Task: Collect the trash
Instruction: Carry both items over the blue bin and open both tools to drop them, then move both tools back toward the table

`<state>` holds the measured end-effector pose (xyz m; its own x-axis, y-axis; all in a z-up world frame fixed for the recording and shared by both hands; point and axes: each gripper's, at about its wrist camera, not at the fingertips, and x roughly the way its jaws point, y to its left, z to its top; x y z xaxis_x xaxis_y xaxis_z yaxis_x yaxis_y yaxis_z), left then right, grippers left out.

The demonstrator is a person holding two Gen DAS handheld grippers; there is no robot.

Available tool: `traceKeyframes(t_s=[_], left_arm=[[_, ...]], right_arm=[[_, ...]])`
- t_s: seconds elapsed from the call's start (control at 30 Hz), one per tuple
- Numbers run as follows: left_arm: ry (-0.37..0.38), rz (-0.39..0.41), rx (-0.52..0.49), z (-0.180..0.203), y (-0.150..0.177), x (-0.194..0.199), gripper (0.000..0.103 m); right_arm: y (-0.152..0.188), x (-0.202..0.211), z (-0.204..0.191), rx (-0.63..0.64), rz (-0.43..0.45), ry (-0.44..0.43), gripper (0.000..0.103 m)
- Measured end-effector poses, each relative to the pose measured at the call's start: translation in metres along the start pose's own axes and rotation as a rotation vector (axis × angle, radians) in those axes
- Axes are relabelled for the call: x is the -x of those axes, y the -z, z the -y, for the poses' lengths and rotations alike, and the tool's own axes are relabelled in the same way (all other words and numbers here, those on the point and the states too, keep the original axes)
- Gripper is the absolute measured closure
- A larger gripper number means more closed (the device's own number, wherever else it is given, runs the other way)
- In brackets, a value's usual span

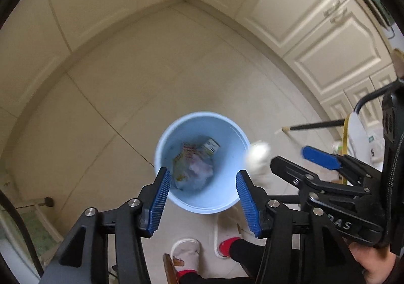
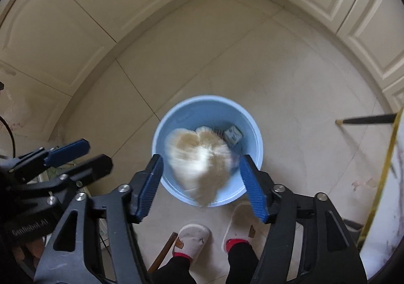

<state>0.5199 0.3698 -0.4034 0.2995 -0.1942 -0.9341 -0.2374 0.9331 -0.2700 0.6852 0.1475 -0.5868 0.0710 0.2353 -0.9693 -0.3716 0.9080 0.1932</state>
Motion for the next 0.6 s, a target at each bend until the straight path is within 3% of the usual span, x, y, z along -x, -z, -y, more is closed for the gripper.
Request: traceKeyframes(t_s=[0.07,0.23,0.37,0.47,0.6], left_arm=[[-0.011,0.039,0.018,-0.004,0.004,0.028,0.044],[-0.044,0.159,0.025,0.009,0.018,0.094,0.041],[-0.048,0.293,0.006,0.029,0.033,0.158,0.037],[-0.052,0.431,-0.044,0.065,0.049,0.211,0.027],[-0.034,0.573,-0.135,0.132,0.088,0.253,0.022]], right_arm=[[0.002,0.021,-0.008,0.023,0.039,0.015,0.016],[0.017,0.09,-0.031,0.062,0.151,0.057,0.016],[0.04,0.164,-0.05,0.109,0.285,0.134,0.007],[0.063,0.223,-0.059,0.118,0.399,0.151,0.006],[0.091,0.293,-0.066,0.109,0.542,0.169,0.0]])
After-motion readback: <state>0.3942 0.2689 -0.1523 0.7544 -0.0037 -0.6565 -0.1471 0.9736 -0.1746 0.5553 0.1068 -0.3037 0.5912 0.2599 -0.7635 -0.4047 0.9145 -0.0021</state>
